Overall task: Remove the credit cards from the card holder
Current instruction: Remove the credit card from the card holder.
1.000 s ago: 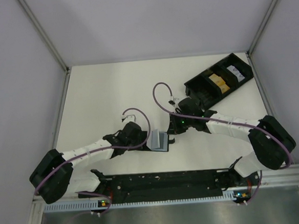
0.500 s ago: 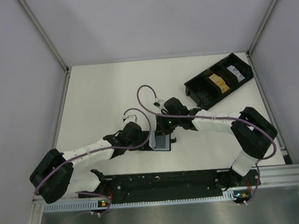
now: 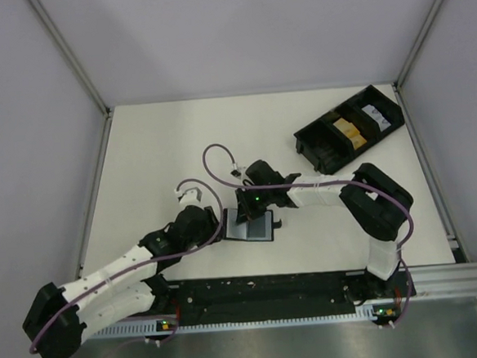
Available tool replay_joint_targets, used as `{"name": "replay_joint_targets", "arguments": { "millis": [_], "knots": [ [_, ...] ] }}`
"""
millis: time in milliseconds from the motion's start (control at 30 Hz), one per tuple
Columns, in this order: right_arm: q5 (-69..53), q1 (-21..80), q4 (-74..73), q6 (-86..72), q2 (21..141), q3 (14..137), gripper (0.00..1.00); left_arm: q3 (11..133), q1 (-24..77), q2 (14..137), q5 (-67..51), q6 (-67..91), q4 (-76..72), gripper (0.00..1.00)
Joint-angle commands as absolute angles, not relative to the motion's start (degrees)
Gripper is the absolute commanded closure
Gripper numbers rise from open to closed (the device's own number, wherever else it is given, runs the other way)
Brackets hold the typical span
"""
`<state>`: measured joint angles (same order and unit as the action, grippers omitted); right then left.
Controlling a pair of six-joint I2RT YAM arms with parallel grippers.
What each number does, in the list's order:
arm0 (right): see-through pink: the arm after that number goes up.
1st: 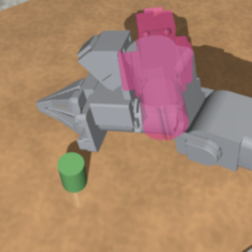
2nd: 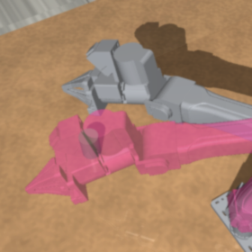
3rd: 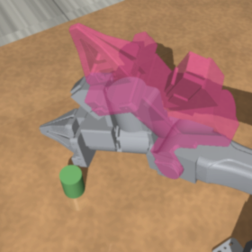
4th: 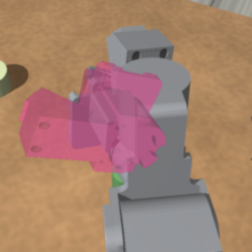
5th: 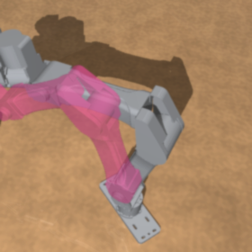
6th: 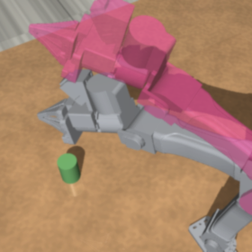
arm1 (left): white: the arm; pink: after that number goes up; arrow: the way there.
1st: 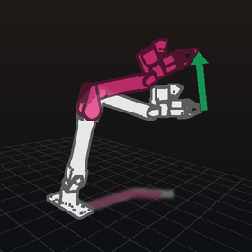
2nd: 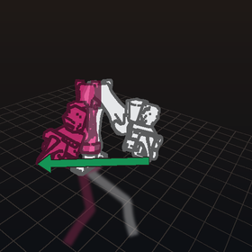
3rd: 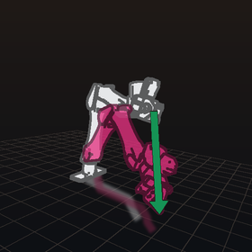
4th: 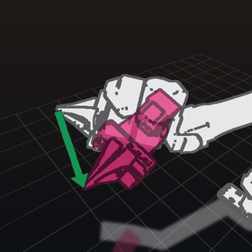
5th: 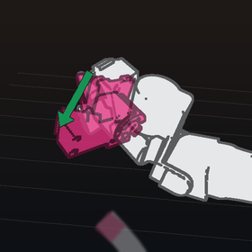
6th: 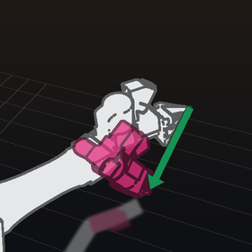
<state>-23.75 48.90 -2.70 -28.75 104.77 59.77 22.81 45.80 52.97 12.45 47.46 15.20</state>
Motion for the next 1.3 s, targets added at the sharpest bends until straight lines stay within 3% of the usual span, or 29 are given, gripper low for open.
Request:
{"name": "replay_joint_targets", "arguments": {
  "millis": [0,400,633,933,1267],
  "knots": [
    [-22.9,49.3,-3.8,-28.0,105.1,62.8,0.95,22.9,45.9,45.5,11.8,46.8,15.6,0.5],
    [-18.0,49.0,-8.8,-25.1,100.8,64.7,0.93,32.2,46.3,54.0,-4.8,45.1,6.2,0.53],
    [-16.1,48.3,-8.1,-26.5,102.0,63.8,0.96,33.0,46.5,58.7,-3.3,44.8,5.1,0.62],
    [-12.7,43.9,-7.7,-28.2,93.4,57.3,0.96,31.2,46.2,66.5,3.8,45.3,4.0,0.76],
    [-12.6,42.1,-7.0,-29.2,92.5,52.6,0.81,27.3,44.8,70.0,5.7,47.0,4.1,0.93]
  ]
}}
